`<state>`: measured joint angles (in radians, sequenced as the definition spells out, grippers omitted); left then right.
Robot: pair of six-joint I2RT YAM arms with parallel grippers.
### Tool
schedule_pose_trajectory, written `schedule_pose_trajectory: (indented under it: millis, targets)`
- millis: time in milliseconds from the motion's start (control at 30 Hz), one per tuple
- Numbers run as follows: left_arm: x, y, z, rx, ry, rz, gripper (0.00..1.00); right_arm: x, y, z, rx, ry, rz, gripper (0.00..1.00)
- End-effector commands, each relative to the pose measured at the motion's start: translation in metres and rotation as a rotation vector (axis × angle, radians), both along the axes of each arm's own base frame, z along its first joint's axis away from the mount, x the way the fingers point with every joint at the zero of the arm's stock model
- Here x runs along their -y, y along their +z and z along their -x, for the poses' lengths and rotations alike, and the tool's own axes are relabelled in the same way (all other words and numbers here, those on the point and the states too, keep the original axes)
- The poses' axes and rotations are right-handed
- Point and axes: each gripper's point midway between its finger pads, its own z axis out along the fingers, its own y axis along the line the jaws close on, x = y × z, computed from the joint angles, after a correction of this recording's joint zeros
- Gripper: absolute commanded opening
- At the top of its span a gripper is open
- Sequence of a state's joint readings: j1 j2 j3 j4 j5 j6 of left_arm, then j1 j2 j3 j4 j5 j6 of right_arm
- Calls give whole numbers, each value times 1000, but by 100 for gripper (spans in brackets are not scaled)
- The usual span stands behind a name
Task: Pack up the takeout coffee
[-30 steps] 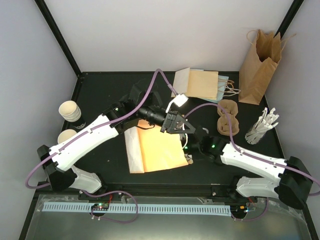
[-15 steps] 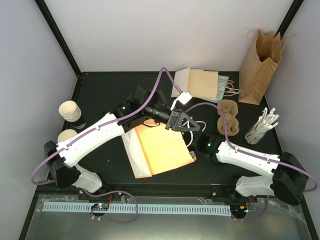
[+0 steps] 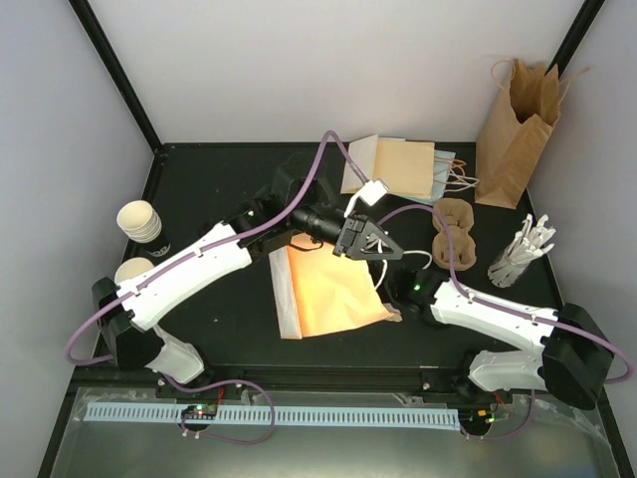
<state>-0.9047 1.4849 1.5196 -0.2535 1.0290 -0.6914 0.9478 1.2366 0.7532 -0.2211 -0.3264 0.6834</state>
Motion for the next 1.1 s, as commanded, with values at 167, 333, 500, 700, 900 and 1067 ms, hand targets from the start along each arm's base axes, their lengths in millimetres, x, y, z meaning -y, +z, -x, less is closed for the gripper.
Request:
schedule_pose_trajectory:
  millis: [167,333,500,700,900,1067]
  targets:
    - [-24,42,20,121,8,92,2,53,-36,-23,49,-194,262,2]
    - [-32,46,23,140,23,92,2,69,-33,-33,91,-259,341,1]
    - [-40,51,27,160,44,93,2,80,-32,-39,115,-301,398,1]
    - [-51,60,33,187,60,107,1,92,-32,-43,135,-332,462,1]
    - [-64,71,40,217,80,118,1,106,-29,-50,171,-373,543,1]
    - [-69,73,41,222,94,115,2,114,-27,-54,195,-393,587,1]
